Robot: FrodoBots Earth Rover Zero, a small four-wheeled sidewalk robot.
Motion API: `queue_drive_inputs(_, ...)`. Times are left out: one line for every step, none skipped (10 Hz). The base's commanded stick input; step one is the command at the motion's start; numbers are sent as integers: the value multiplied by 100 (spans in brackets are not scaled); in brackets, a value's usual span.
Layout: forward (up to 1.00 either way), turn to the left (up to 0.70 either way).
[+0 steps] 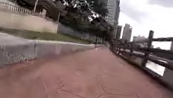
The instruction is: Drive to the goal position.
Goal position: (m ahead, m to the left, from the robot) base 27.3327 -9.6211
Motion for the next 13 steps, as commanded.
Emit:
queue_drive_inputs(70, -3)
queue_drive_inputs(70, 0)
queue_drive_inputs(70, 0)
queue_drive_inputs(70, 0)
queue_drive_inputs(70, 0)
queue_drive_inputs(70, 0)
queue_drive_inputs(70, 0)
queue_drive_inputs(70, 0)
queue_drive_inputs(70, -4)
queue_drive_inputs(70, -11)
queue_drive_inputs(70, -35)
queue_drive_inputs(70, -35)
queue_drive_inputs(70, -35)
